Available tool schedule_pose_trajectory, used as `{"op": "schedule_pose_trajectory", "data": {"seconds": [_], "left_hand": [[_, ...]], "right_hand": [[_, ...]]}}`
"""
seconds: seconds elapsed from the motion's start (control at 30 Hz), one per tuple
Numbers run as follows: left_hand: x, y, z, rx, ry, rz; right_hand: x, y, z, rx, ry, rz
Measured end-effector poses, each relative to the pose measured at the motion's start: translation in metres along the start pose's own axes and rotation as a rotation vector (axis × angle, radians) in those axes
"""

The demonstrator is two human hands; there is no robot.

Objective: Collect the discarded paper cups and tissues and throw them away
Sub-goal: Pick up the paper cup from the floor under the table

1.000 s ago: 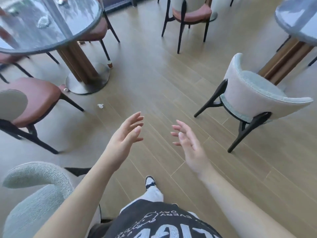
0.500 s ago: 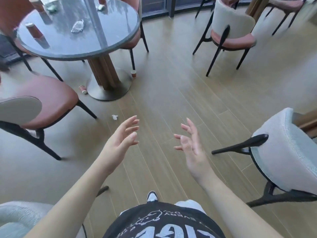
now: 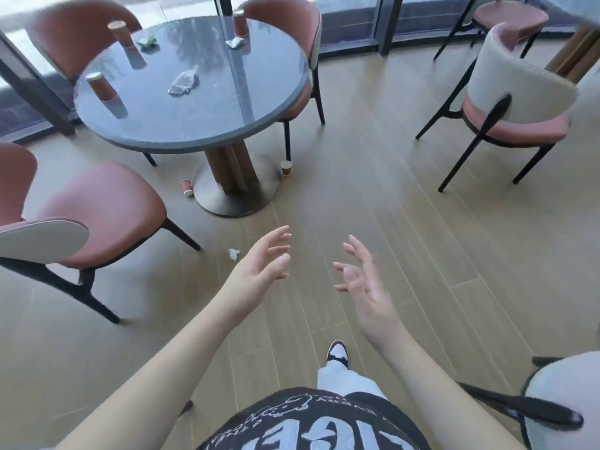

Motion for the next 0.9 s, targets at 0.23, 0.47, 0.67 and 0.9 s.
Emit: {"op": "schedule_pose_trajectory", "data": {"seconds": [0.23, 0.47, 0.67, 0.9], "left_hand": [[0.001, -0.024, 0.107, -0.023, -0.096, -0.015], [-0.036, -0.004, 0.184, -0.081, -0.216, -0.061], [-0.088, 0.012, 0.26, -0.104, -0.285, -0.081], [-0.116, 0.001, 0.358, -0.084, -0.222, -0.075]], "right_hand": [[-0.043, 0.022, 0.127, 0.025, 0.108, -0.011], [-0.034, 0.024, 0.232, 0.055, 0.197, -0.006], [-0.009, 0.033, 0.329, 0.087, 0.236, -0.073], [-0.003, 0.055, 0.418, 0.068, 0.226, -0.089]]}}
Point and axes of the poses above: each hand's wrist, its own z-axis towards the middle knuckle, its own x-axis out of the palm, y = z × x, the point moved 1 cm from there along z, towards the middle knuckle, and after that the axes turned 4 degrees about x, right-handed, at the moved point
